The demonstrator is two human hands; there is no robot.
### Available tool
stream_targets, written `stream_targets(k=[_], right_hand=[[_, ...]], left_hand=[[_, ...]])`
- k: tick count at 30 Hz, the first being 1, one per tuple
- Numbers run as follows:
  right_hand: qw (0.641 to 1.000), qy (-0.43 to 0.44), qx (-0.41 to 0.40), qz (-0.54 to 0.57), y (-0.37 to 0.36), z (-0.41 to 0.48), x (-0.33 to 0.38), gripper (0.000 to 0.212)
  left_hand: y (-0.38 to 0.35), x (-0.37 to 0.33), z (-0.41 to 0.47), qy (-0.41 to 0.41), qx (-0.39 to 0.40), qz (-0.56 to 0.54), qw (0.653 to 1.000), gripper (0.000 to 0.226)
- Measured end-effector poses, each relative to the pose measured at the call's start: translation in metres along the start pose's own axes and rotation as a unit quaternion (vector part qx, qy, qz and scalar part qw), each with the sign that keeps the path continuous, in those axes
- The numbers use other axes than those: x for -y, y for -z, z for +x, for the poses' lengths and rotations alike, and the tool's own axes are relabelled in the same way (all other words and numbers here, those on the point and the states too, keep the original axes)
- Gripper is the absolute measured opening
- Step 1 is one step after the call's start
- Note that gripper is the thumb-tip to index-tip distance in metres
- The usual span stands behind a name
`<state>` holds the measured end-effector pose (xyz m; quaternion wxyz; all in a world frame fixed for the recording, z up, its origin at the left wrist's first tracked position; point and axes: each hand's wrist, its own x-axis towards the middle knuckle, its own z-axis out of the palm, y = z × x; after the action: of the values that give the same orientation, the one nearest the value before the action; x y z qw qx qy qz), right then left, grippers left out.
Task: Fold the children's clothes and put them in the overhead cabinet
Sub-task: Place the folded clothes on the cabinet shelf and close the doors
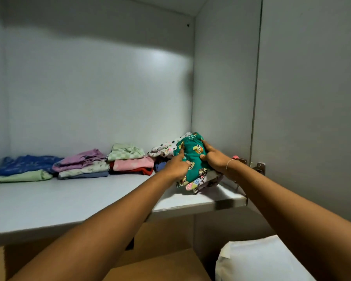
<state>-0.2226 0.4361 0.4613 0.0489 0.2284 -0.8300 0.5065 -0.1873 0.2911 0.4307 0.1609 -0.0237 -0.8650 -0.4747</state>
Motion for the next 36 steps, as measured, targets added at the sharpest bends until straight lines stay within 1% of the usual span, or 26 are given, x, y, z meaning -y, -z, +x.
stream_targets(k=[2, 4, 5, 6, 7, 8, 9, 10, 11, 12, 13, 14, 16, 17, 18, 20, 23, 28, 31, 33, 36], right_hand=[[0.998, -0.026, -0.004, -0.058, -0.003, 0.011, -0.012, 0.068], [0.993, -0.057, -0.009, -0.105, -0.006, 0.017, -0.021, 0.055], [0.985, -0.072, -0.017, -0.154, -0.008, 0.019, -0.024, 0.047], [0.97, -0.083, -0.031, -0.226, -0.009, 0.021, -0.025, 0.039], [0.948, -0.084, -0.05, -0.303, -0.009, 0.02, -0.025, 0.035], [0.926, -0.068, -0.074, -0.364, -0.011, 0.018, -0.023, 0.032], [0.909, -0.037, -0.099, -0.404, -0.011, 0.015, -0.02, 0.031], [0.896, 0.008, -0.124, -0.426, -0.014, 0.011, -0.016, 0.031], [0.885, 0.059, -0.144, -0.438, -0.016, 0.008, -0.014, 0.033], [0.877, 0.106, -0.148, -0.444, -0.019, 0.005, -0.013, 0.037], [0.87, 0.135, -0.126, -0.457, -0.022, 0.004, -0.014, 0.041], [0.863, 0.141, -0.081, -0.477, -0.023, 0.005, -0.015, 0.045], [0.866, 0.093, 0.033, -0.49, -0.026, 0.01, -0.025, 0.05], [0.874, 0.062, 0.07, -0.476, -0.026, 0.015, -0.031, 0.051], [0.883, 0.04, 0.084, -0.46, -0.026, 0.02, -0.037, 0.051], [0.887, 0.035, 0.084, -0.452, -0.026, 0.029, -0.042, 0.052], [0.878, 0.019, 0.091, -0.47, -0.029, 0.036, -0.042, 0.051], [0.887, -0.005, 0.08, -0.454, -0.033, 0.049, -0.043, 0.052], [0.875, 0.003, 0.085, -0.476, -0.035, 0.053, -0.046, 0.051], [0.881, -0.006, 0.078, -0.466, -0.035, 0.055, -0.047, 0.052], [0.89, -0.02, 0.091, -0.447, -0.035, 0.054, -0.044, 0.051]], left_hand=[[-0.002, 0.006, 0.011, 0.01, 0.04, 0.041, 0.998, 0.059], [-0.002, 0.01, 0.013, 0.024, 0.077, 0.032, 0.996, 0.058], [0.0, 0.014, 0.012, 0.026, 0.091, 0.037, 0.995, 0.057], [0.004, 0.019, 0.011, 0.022, 0.097, 0.057, 0.993, 0.057], [0.01, 0.026, 0.01, 0.014, 0.094, 0.102, 0.99, 0.058], [0.017, 0.033, 0.008, 0.002, 0.081, 0.177, 0.981, 0.059], [0.026, 0.039, 0.005, -0.01, 0.062, 0.277, 0.959, 0.061], [0.035, 0.045, 0.001, -0.015, 0.047, 0.367, 0.929, 0.061], [0.042, 0.05, -0.004, -0.011, 0.047, 0.421, 0.906, 0.061], [0.048, 0.056, -0.008, 0.001, 0.064, 0.443, 0.894, 0.063], [0.053, 0.062, -0.011, 0.022, 0.091, 0.443, 0.892, 0.066], [0.056, 0.067, -0.013, 0.045, 0.114, 0.434, 0.892, 0.068], [0.059, 0.075, -0.014, 0.076, 0.136, 0.408, 0.899, 0.071], [0.059, 0.077, -0.014, 0.078, 0.134, 0.404, 0.902, 0.071], [0.058, 0.078, -0.013, 0.077, 0.129, 0.405, 0.902, 0.07], [0.057, 0.079, -0.012, 0.074, 0.121, 0.41, 0.901, 0.068], [0.057, 0.079, -0.011, 0.072, 0.125, 0.411, 0.9, 0.068], [0.057, 0.082, -0.011, 0.07, 0.123, 0.412, 0.9, 0.067], [0.055, 0.083, -0.009, 0.066, 0.121, 0.411, 0.901, 0.067], [0.055, 0.083, -0.009, 0.067, 0.119, 0.411, 0.901, 0.067], [0.056, 0.084, -0.009, 0.068, 0.112, 0.404, 0.905, 0.067]])
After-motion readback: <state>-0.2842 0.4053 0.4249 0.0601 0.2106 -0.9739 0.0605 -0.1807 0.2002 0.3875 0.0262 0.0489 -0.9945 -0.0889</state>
